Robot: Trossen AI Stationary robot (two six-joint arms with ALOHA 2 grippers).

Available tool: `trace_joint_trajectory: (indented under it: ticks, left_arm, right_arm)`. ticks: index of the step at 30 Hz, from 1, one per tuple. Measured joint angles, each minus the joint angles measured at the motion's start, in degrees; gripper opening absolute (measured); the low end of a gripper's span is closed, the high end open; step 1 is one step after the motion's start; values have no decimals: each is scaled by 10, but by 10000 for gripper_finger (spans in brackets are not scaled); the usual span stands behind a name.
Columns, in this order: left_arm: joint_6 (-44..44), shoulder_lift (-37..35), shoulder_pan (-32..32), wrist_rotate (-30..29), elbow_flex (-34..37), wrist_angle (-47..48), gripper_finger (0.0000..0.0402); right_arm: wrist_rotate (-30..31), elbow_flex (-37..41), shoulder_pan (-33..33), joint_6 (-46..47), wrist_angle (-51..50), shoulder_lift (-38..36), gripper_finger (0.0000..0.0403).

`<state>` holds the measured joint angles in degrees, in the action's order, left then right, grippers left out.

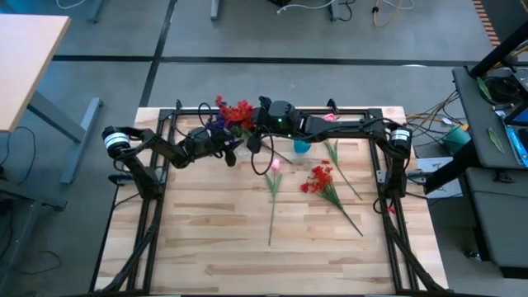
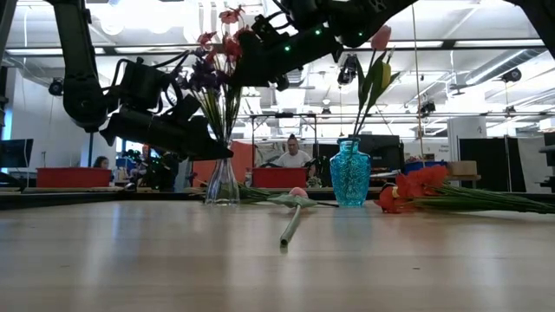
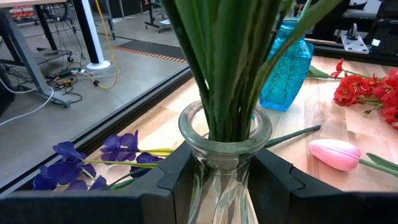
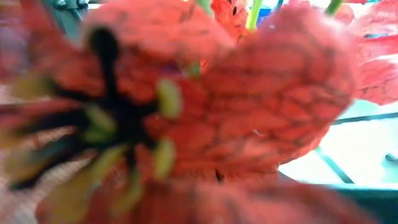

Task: Sort flowers into vase by color
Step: Put the bottom red flowers into the transparent vase

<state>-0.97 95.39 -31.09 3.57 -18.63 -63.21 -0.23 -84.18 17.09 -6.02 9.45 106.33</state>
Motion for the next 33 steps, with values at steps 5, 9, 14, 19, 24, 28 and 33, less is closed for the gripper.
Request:
trace_joint_trajectory:
  ticks: [5,9,14,19,24,28,33]
  left_arm:
    - [0,0,0,0,0,0,110]
    - [0,0,0,-2,0,0,110]
    - [0,0,0,-2,0,0,110]
    - [0,0,0,-2,0,0,110]
    - [0,0,0,-1,0,0,110]
    - [0,0,0,1,0,0,110]
    - [2,0,0,2,0,-2,111]
  right_arm:
    - [-2,-1,-5,-5,-20,1,18]
    - [13,-1,-3,-1,-19,1,18]
    - [-4,0,-9,-8,-18,3,18]
    - [-1,1,-11,-6,-20,3,20]
    - [9,5,-9,-3,-32,6,55]
    - [21,5,-9,0,-38,6,105]
    - [34,4,-9,1,-49,4,163]
